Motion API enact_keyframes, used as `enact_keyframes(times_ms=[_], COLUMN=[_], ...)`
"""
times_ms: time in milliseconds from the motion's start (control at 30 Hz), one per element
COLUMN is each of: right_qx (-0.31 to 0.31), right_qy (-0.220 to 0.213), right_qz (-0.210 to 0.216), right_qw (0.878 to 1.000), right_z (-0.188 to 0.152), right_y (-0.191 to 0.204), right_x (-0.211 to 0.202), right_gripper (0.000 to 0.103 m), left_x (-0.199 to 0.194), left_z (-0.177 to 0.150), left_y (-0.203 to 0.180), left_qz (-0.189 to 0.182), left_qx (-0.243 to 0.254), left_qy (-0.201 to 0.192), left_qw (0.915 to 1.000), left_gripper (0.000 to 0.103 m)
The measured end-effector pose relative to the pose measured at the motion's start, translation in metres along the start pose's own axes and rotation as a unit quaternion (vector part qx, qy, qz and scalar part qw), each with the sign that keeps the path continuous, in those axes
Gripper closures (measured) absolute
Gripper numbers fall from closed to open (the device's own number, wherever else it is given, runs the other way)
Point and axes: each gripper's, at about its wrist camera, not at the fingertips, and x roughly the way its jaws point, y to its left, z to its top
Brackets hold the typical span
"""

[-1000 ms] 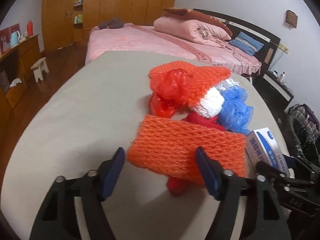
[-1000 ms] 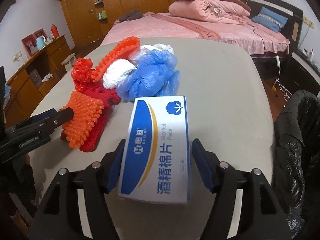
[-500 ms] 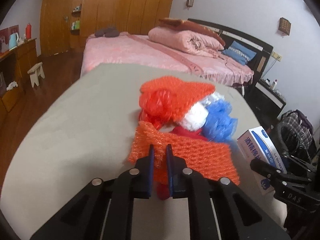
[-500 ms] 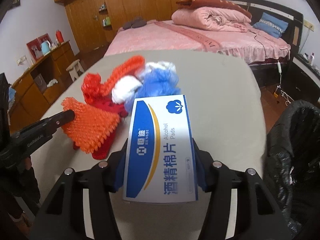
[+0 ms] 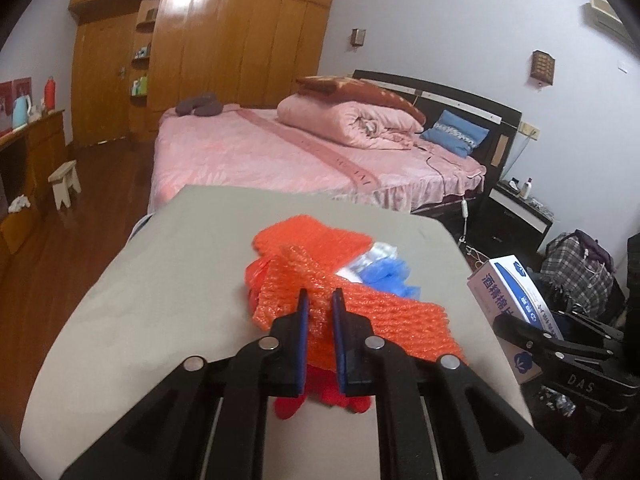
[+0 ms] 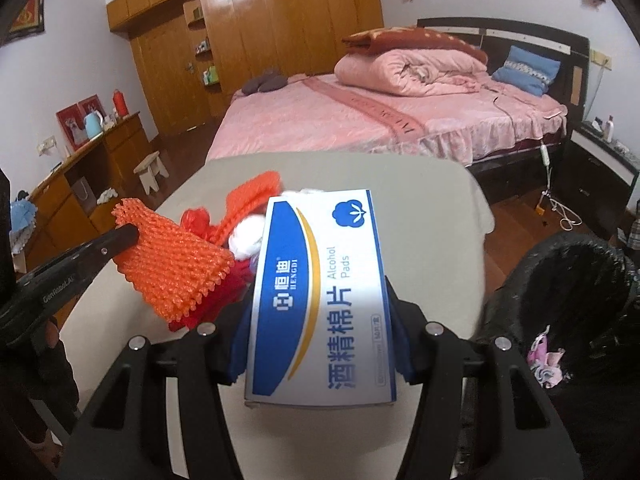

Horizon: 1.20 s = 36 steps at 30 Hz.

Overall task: Collect trash
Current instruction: 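Grasp the orange mesh pad with the left gripper while the right gripper lifts the box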

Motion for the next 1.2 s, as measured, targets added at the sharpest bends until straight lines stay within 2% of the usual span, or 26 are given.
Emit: enact_keyframes(times_ms=[667,1200], right_qx=[0.04,0.096], right_qy=[-0.054,-0.094], right_qz=[-0.062,-0.14], right_qw=[0.996,0.981], right_z=[0.015,-0.001], right_y=[-0.064,-0.146], right_x=[-0.058,-0.111], right_gripper=[0.049,0.049], left_x=[0.01,0.019], left_z=[0.029,0.03], left_y=[-0.084,-0.175], left_qz=[-0.058,-0.132], left_qx=[0.047,0.096], left_qy=[-0.023,-0.022], left_qw=[0.9969,0.9864], left_gripper=[0.092,0.092])
